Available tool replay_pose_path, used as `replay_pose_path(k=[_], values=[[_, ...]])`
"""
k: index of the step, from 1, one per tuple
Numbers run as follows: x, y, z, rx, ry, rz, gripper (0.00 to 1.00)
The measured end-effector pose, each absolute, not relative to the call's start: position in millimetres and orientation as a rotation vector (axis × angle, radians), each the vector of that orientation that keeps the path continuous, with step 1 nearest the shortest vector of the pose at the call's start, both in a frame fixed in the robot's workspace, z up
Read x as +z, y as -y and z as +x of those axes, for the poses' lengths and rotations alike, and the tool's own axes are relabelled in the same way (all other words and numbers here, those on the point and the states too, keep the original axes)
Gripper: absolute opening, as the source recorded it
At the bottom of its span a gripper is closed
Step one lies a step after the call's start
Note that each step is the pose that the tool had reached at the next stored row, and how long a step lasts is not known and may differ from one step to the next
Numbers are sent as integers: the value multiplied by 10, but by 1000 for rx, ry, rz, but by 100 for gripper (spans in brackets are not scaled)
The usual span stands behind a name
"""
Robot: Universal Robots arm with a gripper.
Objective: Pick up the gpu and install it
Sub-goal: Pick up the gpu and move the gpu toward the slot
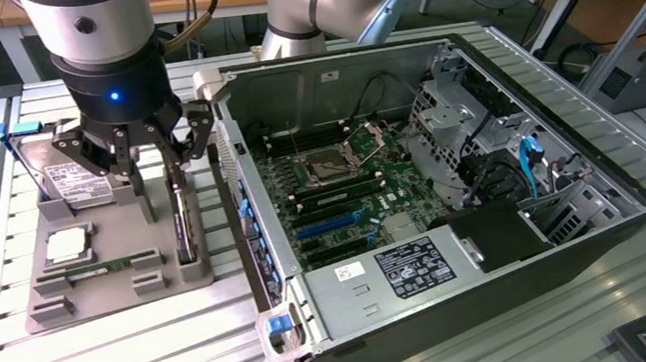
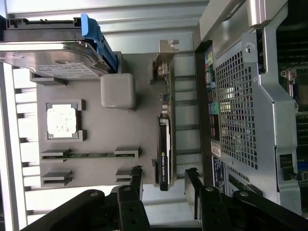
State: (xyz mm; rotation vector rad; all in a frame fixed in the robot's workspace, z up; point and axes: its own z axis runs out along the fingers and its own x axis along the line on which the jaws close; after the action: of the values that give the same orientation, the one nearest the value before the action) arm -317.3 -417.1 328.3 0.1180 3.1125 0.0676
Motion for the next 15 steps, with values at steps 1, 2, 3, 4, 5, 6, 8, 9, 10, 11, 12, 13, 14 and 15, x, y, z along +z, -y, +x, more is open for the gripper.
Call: replay_pose_path(k=[1,2,3,4,5,6,8,9,10,11,12,13,14,15], values=[[3280,4172,-3172,68,-3112,118,48],[3276,4173,-3172,68,-3112,118,48],[3274,4174,-3172,68,-3112,118,48],[3271,4174,-3172,68,-3112,118,48],[3269,4175,-3173,68,-3113,118,48],[3266,4176,-3172,68,-3113,118,48],[3261,4178,-3173,68,-3112,118,48],[3258,4178,-3172,68,-3112,118,48],[3256,4179,-3173,68,-3113,118,48],[3253,4180,-3172,68,-3113,118,48],[3251,4180,-3172,68,-3112,118,48],[3248,4181,-3173,68,-3113,118,48],[3245,4182,-3173,68,-3112,118,48],[3243,4183,-3173,68,-3113,118,48]])
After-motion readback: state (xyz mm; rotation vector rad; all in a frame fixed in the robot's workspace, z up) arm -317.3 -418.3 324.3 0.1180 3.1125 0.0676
